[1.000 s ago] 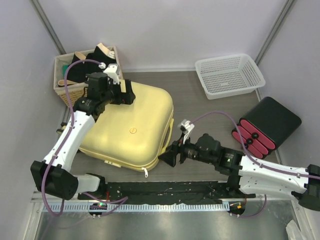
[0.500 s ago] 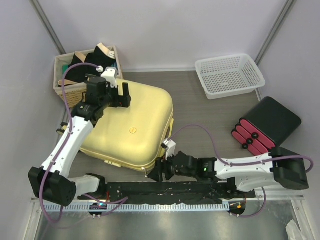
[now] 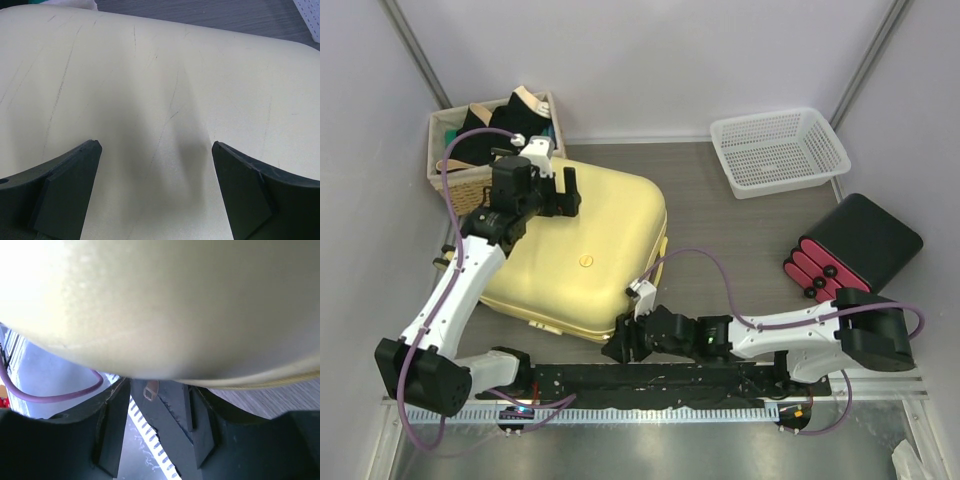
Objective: Open, take out, and arrange the luggage
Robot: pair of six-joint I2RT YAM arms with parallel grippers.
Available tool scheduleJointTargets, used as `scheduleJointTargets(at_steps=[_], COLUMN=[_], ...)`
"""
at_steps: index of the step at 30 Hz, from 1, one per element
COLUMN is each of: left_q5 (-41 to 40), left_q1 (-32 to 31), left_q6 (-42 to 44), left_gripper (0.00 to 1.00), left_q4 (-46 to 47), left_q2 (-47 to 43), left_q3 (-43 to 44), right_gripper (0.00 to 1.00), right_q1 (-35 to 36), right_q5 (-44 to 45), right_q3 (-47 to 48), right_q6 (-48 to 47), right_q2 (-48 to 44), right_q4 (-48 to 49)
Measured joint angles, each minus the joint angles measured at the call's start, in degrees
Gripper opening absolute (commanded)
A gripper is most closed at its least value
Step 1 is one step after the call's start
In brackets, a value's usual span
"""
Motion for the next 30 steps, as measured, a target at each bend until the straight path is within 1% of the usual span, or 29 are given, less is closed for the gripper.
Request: scheduleJointTargets(at_steps=[3, 4, 6, 7, 8, 11, 14, 23, 30], left_q5=[0.00, 0.00, 0.02, 0.02, 0.02, -0.07, -0.17, -2.23, -3.43], left_q1=[0.00, 0.00, 0.00, 0.00, 0.00, 0.00, 0.00, 0.00, 0.00], left_q6=[-0.02, -0.02, -0.02, -0.02, -0.02, -0.02, 0.02, 0.42, 1.46], left_gripper=[1.00, 1.00, 1.00, 1.00, 1.00, 1.00, 1.00, 1.00, 1.00], left_q4=[0.00, -0.02, 0.00, 0.00, 0.00, 0.02, 0.02, 0.81, 2.25], left_q2=[-0.26, -0.33, -0.35, -0.33, -0.33, -0.33, -0.24, 0.79, 1.99], left_q3=[-0.17, -0.22, -0.28, -0.28, -0.31, -0.31, -0.31, -0.28, -0.22], right_gripper=[0.40, 0.29, 0.18, 0.07, 0.01, 0.01, 0.01, 0.01, 0.01], right_q1=[0.52, 0.66, 0.79, 0.85, 0.85, 1.22, 2.05, 6.32, 6.86], right_q5=[1.09, 1.49, 2.38, 2.71, 2.89, 3.67, 5.44, 15.98, 20.90], right_q3=[1.20, 1.46, 2.16, 2.47, 2.84, 3.72, 5.29, 13.14, 13.68], right_q6=[0.00, 0.02, 0.02, 0.07, 0.13, 0.74, 1.27, 2.95, 3.93], right_q2=[1.51, 1.64, 1.90, 1.97, 1.99, 1.95, 1.88, 1.84, 1.42], right_q4=[-0.48, -0.79, -1.73, -1.95, -2.23, -3.65, -7.28, -26.67, -32.61])
